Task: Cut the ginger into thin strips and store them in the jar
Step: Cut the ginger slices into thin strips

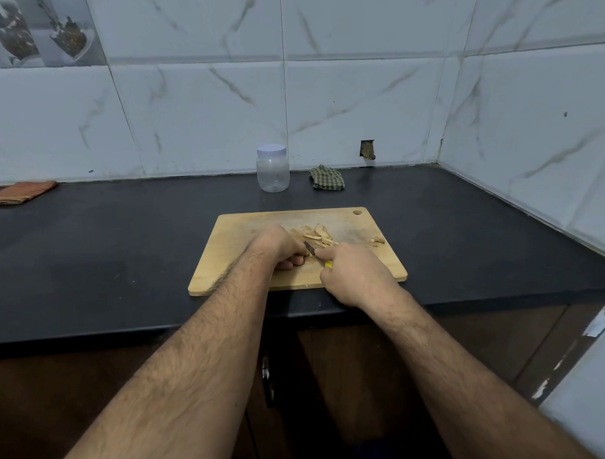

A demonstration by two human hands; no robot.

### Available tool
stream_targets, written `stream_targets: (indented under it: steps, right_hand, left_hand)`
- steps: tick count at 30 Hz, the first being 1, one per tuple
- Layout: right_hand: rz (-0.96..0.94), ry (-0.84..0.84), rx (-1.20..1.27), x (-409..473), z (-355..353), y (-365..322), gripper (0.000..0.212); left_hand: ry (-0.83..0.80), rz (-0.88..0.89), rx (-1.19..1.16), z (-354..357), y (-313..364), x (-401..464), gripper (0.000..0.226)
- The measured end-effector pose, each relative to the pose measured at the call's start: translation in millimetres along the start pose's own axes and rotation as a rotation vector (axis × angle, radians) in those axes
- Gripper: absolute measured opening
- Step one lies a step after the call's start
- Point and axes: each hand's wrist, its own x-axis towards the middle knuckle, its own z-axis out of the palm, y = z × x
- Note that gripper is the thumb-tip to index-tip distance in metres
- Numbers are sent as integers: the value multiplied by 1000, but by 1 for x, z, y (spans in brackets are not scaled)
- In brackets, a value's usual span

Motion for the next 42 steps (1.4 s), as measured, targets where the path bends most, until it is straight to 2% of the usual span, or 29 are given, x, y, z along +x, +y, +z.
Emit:
stream_targets:
  steps: [17, 31, 36, 42]
  right_hand:
    - [28, -5, -30, -12, 7, 6, 64]
    - [24, -21, -103, -27, 0, 7, 60]
    - [47, 21, 12, -20, 1, 7, 50]
    - [95, -39, 200, -23, -4, 16, 57]
  left_hand:
    - [24, 3, 17, 0, 1, -4, 16]
    - [29, 4, 14, 0, 1, -4, 18]
    - [28, 22, 12, 0, 0, -3, 19]
    - [18, 53, -35, -3, -7, -2, 23]
